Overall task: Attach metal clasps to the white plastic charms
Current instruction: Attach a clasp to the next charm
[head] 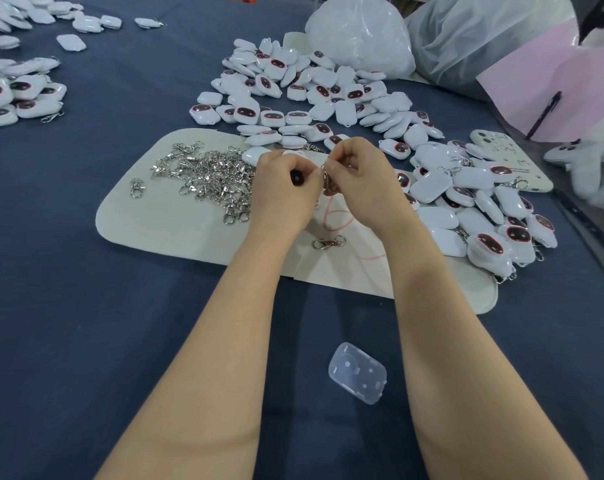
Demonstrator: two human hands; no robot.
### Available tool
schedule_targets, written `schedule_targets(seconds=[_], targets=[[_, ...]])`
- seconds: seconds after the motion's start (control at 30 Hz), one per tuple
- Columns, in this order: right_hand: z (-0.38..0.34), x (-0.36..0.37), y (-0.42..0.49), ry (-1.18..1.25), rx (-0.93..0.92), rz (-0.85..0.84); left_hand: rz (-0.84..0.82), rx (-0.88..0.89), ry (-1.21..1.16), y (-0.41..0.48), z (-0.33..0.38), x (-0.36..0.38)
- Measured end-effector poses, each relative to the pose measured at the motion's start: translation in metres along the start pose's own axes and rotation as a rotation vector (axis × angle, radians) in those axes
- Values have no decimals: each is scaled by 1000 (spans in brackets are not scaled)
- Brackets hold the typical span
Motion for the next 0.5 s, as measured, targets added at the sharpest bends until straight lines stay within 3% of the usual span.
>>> schedule_targets(seconds=[0.5], targets=[[4,-9,1,177,21,89,-32,28,-8,-2,4,6]])
Point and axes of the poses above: each hand's wrist, its own y-axis towards the middle knuckle, its own x-axis out of the palm, z = x × y, the point moved 8 cm from there along y, towards the middle knuckle
